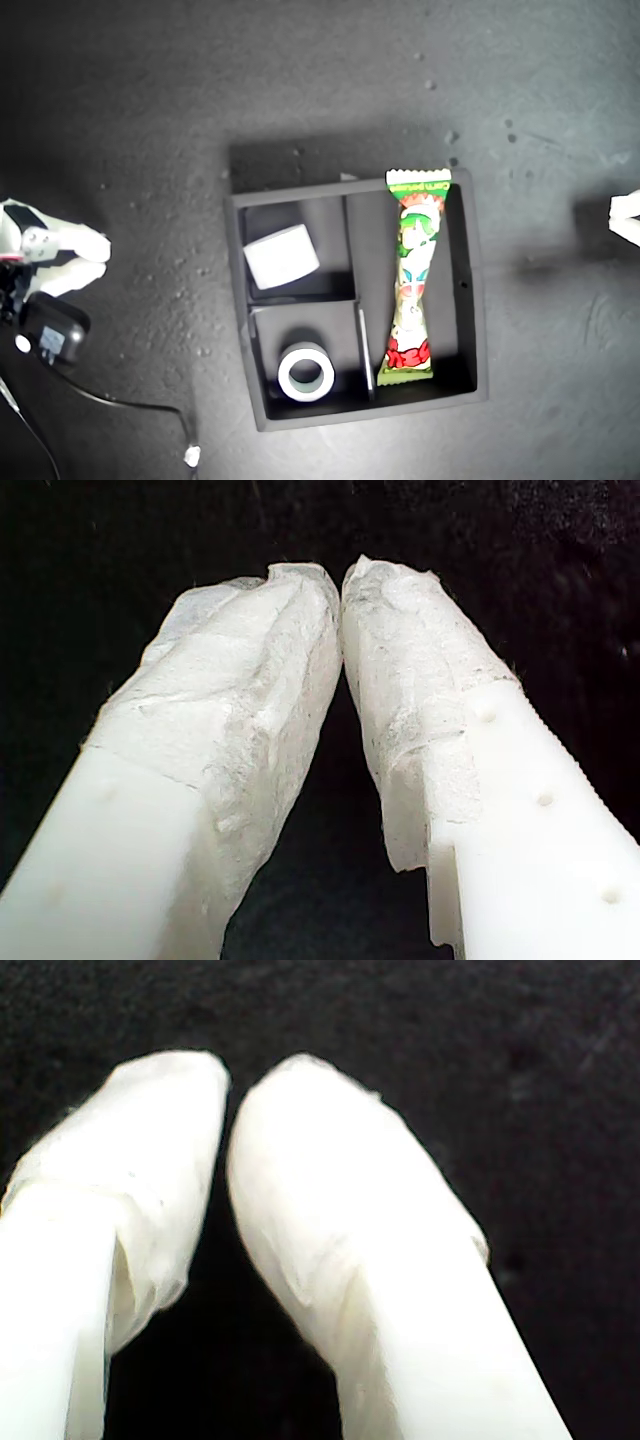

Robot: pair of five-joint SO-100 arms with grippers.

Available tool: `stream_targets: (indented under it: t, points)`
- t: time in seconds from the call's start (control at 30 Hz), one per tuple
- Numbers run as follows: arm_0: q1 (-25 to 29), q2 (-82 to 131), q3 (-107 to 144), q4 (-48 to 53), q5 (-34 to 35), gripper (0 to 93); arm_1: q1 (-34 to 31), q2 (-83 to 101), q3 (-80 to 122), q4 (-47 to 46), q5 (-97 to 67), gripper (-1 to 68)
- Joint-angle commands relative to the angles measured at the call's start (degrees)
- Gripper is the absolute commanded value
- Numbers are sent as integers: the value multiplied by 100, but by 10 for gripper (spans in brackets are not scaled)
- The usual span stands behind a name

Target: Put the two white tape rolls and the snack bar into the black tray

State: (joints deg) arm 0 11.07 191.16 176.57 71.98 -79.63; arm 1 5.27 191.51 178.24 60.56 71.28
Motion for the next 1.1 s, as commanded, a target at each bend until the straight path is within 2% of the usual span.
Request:
stream_targets:
  t: [0.0,0.07,0.17,0.3,0.37,0.47,1.07]
  points:
    - [88,281,325,-9,-18,0,-88,53,79,281,-97,-5]
    - [-35,281,325,9,211,2,-62,53,79,659,-79,-3]
    - [-26,281,325,79,193,16,62,35,79,1072,-360,-1]
    - [-88,281,325,193,1151,16,237,44,79,1169,-1521,-1]
    - [-62,281,325,281,1125,16,316,44,79,1354,-1556,-1]
    - [-35,272,325,773,545,17,352,44,79,1617,-1213,0]
    - [-26,272,325,773,580,17,308,44,79,1617,-1213,0]
